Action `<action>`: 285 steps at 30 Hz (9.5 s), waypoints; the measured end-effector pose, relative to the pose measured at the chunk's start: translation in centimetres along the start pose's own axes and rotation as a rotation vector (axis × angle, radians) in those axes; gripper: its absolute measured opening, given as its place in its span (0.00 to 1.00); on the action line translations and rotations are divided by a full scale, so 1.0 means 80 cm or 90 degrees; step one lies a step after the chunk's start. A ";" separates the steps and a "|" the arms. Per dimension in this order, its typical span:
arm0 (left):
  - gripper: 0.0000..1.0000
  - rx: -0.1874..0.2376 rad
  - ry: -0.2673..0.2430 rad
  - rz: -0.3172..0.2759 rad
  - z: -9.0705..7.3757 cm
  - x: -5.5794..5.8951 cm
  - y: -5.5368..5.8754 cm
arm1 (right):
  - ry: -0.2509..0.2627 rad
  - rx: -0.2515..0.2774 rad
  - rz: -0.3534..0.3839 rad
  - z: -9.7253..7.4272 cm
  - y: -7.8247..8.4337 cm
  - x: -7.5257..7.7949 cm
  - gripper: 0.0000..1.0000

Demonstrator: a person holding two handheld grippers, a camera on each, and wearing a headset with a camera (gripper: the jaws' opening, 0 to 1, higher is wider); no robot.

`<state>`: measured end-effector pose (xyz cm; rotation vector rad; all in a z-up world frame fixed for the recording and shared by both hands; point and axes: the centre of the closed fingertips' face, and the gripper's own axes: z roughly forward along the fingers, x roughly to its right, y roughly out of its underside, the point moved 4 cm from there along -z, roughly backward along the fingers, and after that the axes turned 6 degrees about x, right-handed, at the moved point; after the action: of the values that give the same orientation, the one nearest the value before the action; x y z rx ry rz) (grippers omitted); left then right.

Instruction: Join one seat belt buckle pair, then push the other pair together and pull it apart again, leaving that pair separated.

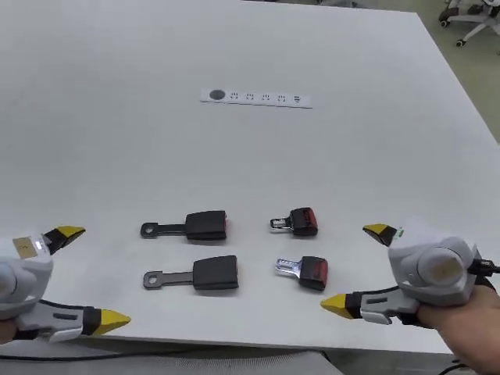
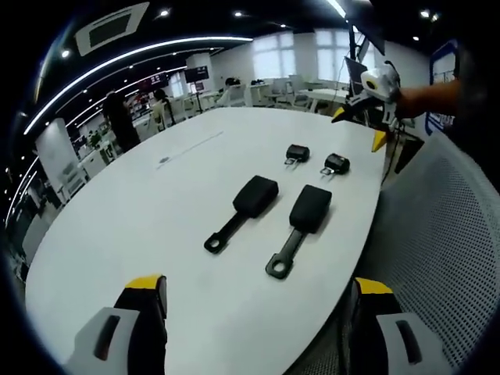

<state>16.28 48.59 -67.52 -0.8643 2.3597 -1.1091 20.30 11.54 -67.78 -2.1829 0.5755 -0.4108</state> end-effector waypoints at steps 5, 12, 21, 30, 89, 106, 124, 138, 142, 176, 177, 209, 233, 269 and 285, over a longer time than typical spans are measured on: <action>0.99 -0.010 0.000 0.011 -0.001 -0.001 0.001 | -0.001 0.006 0.006 0.001 0.001 0.003 0.88; 0.98 -0.021 -0.003 0.023 -0.003 -0.004 0.000 | 0.002 -0.002 0.014 0.000 0.009 0.007 0.88; 0.97 -0.027 0.014 0.035 0.003 -0.004 -0.009 | -0.002 -0.007 0.003 0.000 0.007 0.006 0.87; 0.96 -0.041 0.014 0.035 0.004 -0.002 -0.001 | -0.001 -0.007 0.005 0.006 0.009 0.010 0.85; 0.37 -0.148 0.302 0.288 0.176 0.084 -0.038 | -0.235 -0.145 -0.191 0.092 0.038 -0.008 0.32; 0.33 -0.155 0.305 0.283 0.180 0.080 -0.035 | -0.291 -0.149 -0.225 0.097 0.038 -0.011 0.32; 0.33 -0.165 0.313 0.290 0.180 0.083 -0.036 | -0.283 -0.157 -0.210 0.110 0.025 -0.022 0.32; 0.33 -0.166 0.313 0.288 0.181 0.082 -0.036 | -0.296 -0.141 -0.215 0.137 0.000 -0.061 0.32; 0.33 -0.167 0.311 0.287 0.182 0.081 -0.034 | -0.296 -0.141 -0.212 0.139 -0.003 -0.064 0.32; 0.32 -0.177 0.319 0.298 0.183 0.083 -0.034 | -0.294 -0.128 -0.217 0.158 -0.019 -0.080 0.30; 0.32 -0.177 0.319 0.298 0.183 0.083 -0.035 | -0.293 -0.127 -0.217 0.159 -0.020 -0.080 0.30; 0.32 -0.180 0.317 0.282 0.178 0.079 -0.040 | -0.289 -0.105 -0.220 0.167 -0.030 -0.092 0.30; 0.32 -0.162 0.317 0.264 0.181 0.078 -0.036 | -0.286 -0.104 -0.218 0.167 -0.030 -0.087 0.31; 0.36 -0.180 0.296 0.249 0.170 0.075 -0.034 | -0.271 -0.104 -0.172 0.159 -0.025 -0.083 0.34; 0.37 -0.091 0.238 0.190 0.150 0.037 -0.089 | -0.252 -0.065 -0.147 0.128 -0.050 -0.037 0.33</action>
<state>23.62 36.52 -69.47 -0.3465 2.7856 -1.0592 23.68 21.84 -71.12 -2.3533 0.1290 -0.0621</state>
